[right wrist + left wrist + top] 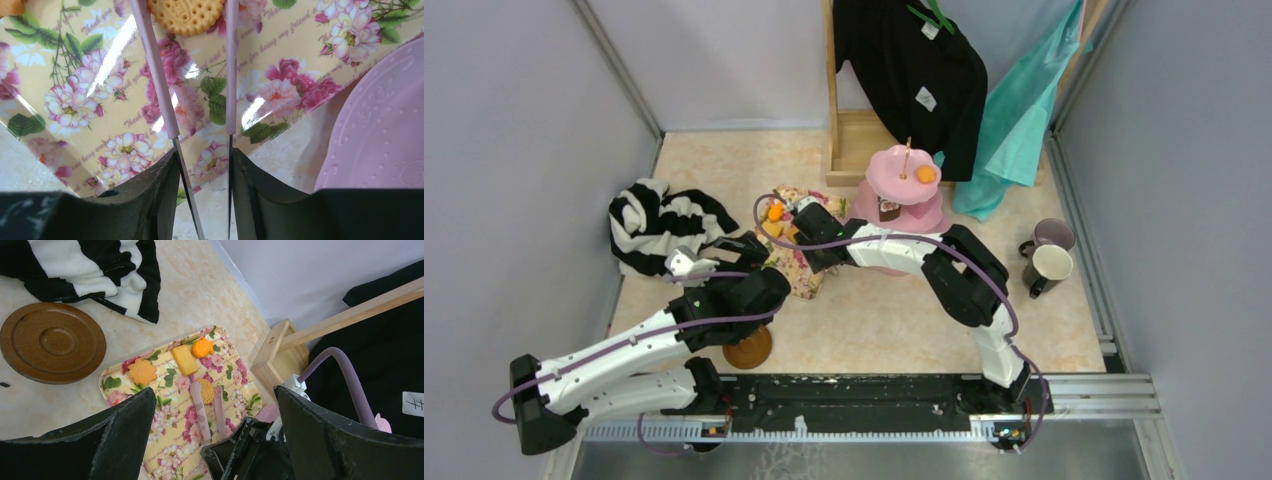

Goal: Serve the afternoon tea
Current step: Pick up the desert from the tray.

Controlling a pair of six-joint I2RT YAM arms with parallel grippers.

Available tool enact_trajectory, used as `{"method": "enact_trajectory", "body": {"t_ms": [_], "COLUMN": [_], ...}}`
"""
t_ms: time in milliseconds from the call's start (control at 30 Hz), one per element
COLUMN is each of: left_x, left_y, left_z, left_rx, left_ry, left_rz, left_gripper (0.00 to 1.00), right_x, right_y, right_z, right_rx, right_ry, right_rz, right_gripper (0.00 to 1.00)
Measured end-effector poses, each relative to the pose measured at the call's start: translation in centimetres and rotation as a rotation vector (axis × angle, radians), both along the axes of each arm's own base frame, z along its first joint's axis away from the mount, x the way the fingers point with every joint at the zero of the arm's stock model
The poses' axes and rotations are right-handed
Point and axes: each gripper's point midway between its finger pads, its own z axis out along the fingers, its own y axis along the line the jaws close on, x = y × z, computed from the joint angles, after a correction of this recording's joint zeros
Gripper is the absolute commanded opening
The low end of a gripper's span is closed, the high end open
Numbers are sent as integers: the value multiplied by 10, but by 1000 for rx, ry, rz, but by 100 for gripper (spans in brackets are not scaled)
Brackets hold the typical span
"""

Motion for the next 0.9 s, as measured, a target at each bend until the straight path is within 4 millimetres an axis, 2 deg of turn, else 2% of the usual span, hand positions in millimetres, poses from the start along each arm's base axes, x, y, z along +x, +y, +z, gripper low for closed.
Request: {"method": "enact_trajectory", "body": {"t_ms": [333,900], "left_x": [0,-1], "left_y": [0,2], "left_z": [1,5], "left_rx": [-9,-31], "left_ry": [-5,-17], "left_rz": [0,1], "left_gripper": [96,97], "right_x": [-1,-4], "right_y": [-2,-7], "right_z": [-1,2], "right_rx": [-8,-7], "right_ry": [5,-19], "right_rz": [0,-9], "right_gripper": [22,18]}}
